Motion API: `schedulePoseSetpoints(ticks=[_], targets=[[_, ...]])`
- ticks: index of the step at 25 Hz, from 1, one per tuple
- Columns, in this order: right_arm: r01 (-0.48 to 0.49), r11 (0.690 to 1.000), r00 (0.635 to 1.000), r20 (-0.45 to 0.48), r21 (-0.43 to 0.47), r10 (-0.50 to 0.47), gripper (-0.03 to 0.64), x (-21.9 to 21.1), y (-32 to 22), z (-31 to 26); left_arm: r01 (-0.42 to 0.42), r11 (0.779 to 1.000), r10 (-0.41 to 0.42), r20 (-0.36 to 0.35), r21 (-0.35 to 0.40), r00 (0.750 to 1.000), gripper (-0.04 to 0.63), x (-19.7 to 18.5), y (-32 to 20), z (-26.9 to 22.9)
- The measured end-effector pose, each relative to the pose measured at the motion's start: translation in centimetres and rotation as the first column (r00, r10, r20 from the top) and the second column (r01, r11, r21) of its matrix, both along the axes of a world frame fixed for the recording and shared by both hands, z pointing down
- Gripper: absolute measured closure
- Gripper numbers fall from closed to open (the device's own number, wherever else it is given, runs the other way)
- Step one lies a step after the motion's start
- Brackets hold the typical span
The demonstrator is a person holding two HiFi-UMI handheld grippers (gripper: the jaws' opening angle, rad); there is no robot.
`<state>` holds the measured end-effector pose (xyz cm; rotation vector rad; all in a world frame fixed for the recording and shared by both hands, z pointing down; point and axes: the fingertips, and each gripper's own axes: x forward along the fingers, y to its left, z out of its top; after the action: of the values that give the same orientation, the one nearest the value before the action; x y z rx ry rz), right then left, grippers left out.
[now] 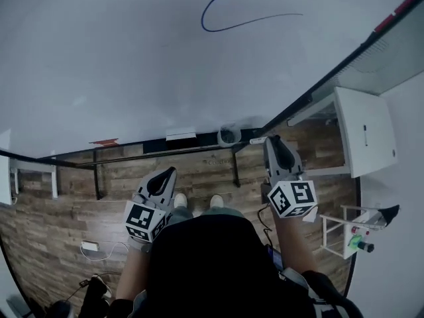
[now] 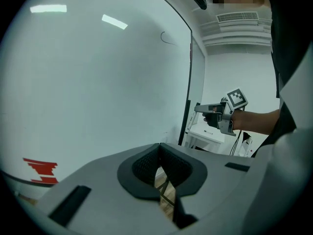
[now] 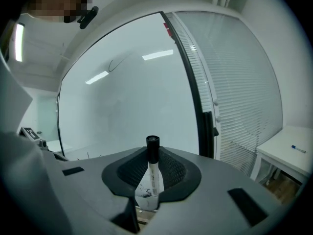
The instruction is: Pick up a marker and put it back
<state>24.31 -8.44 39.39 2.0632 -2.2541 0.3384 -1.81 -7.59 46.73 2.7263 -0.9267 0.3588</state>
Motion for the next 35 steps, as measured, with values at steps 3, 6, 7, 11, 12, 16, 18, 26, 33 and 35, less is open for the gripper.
schedulePoseSetpoints(ticks=[3,6,7,11,12,16,18,26,33,35], targets=[[-0.057,0.998,0.998,0.004,0.004,0.057,0.526,1.6,2.1,-0.3,-0.061,0.998,0.061,-0.006,0.006,0.998,0.577,1.9,-0.5,-0.2],[-0.105,0.994,0.994,0.009,-0.005,0.105,0.526,2.9,4.0,-0.1,-0.119,0.993,0.119,-0.004,0.01,0.993,0.577,3.7,-0.8,-0.5],[-0.118,0.993,0.993,0.011,-0.009,0.118,0.526,3.2,4.6,0.0,-0.141,0.99,0.141,-0.002,0.014,0.99,0.577,4.3,-0.8,-0.4],[-0.162,0.986,0.987,0.012,-0.032,0.162,0.526,4.1,6.6,0.7,-0.208,0.978,0.209,-0.005,0.023,0.978,0.577,6.1,-0.8,-0.2],[-0.17,0.985,0.985,0.013,-0.038,0.171,0.526,4.3,7.0,0.9,-0.214,0.977,0.214,-0.007,0.019,0.977,0.577,6.5,-0.8,-0.3],[-0.187,0.98,0.982,0.016,-0.063,0.188,0.526,4.8,7.6,1.8,-0.243,0.97,0.243,-0.006,0.025,0.97,0.577,7.3,-0.9,-0.2],[-0.186,0.98,0.982,0.016,-0.069,0.187,0.526,4.9,7.5,2.0,-0.242,0.97,0.242,-0.005,0.023,0.97,0.577,7.4,-1.0,-0.2],[-0.1,0.993,0.995,0.017,-0.065,0.102,0.526,3.6,4.0,2.2,-0.138,0.99,0.138,0.005,-0.009,0.99,0.577,5.1,-1.7,0.0],[0.04,0.997,0.999,0.017,-0.06,-0.039,0.526,0.7,-0.9,2.5,-0.009,1.0,0.01,0.022,-0.014,1.0,0.577,1.4,-1.6,0.2],[0.083,0.994,0.997,0.016,-0.065,-0.082,0.526,-0.3,-2.3,3.0,0.039,0.999,-0.038,0.028,-0.016,0.999,0.577,0.0,-1.5,0.3]])
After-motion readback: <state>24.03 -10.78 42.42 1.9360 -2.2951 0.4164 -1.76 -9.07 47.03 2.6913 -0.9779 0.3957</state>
